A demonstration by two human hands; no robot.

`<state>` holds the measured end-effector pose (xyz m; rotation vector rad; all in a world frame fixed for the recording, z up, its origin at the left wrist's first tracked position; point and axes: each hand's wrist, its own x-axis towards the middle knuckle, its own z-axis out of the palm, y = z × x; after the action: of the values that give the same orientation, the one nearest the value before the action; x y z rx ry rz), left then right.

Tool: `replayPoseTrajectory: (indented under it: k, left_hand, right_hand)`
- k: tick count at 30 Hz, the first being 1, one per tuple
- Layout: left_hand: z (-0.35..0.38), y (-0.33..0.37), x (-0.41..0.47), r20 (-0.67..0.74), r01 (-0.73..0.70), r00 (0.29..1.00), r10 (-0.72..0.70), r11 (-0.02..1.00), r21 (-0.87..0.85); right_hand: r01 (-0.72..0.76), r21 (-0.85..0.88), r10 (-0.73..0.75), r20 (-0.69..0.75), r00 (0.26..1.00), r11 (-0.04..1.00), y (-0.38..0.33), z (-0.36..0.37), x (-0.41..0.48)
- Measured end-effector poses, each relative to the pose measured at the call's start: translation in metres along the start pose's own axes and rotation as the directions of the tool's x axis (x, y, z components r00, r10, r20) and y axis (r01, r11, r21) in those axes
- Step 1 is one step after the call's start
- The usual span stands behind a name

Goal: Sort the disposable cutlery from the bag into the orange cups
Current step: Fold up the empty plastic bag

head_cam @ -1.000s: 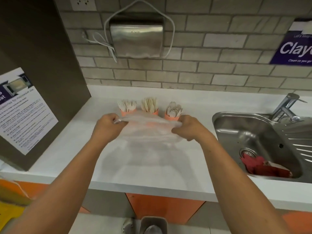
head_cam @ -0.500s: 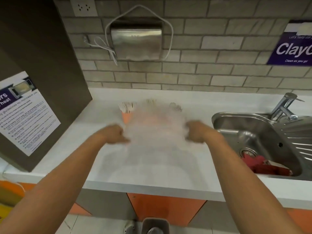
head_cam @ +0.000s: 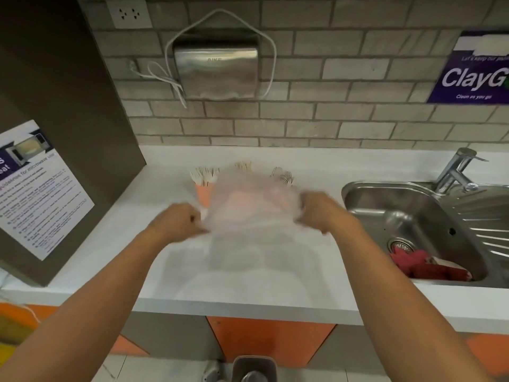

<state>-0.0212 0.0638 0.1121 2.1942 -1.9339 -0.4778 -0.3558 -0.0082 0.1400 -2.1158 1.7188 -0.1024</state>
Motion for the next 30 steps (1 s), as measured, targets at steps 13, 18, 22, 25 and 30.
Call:
replayPoseTrajectory:
  k: [13, 18, 22, 25, 30]
  left_hand:
    - [-0.04, 0.012, -0.012, -0.084, -0.092, 0.995, 0.049, 0.221, -0.971]
    - [-0.02, 0.024, -0.017, -0.053, -0.07, 0.986, 0.16, 0.107, -0.992]
    - [-0.006, 0.035, -0.018, -0.066, -0.089, 0.993, 0.095, 0.261, -0.961]
    - [0.009, 0.043, -0.017, 0.088, 0.062, 0.991, 0.1, 0.239, -0.969]
    - [0.023, 0.048, -0.01, 0.089, 0.114, 0.99, -0.105, 0.264, -0.958]
  right_hand:
    - [-0.098, 0.866, 0.055, 0.081, 0.995, 0.491, -0.021, -0.025, -0.007]
    - [-0.126, 0.977, 0.078, 0.114, 0.99, 0.173, -0.033, -0.022, -0.002]
    - [-0.151, 0.987, 0.048, 0.154, 0.987, -0.06, -0.031, -0.015, 0.005]
    - [-0.167, 0.985, 0.022, 0.169, 0.985, -0.05, -0.028, -0.006, 0.008]
    - [-0.2, 0.98, -0.057, 0.198, 0.978, -0.02, -0.022, 0.004, 0.007]
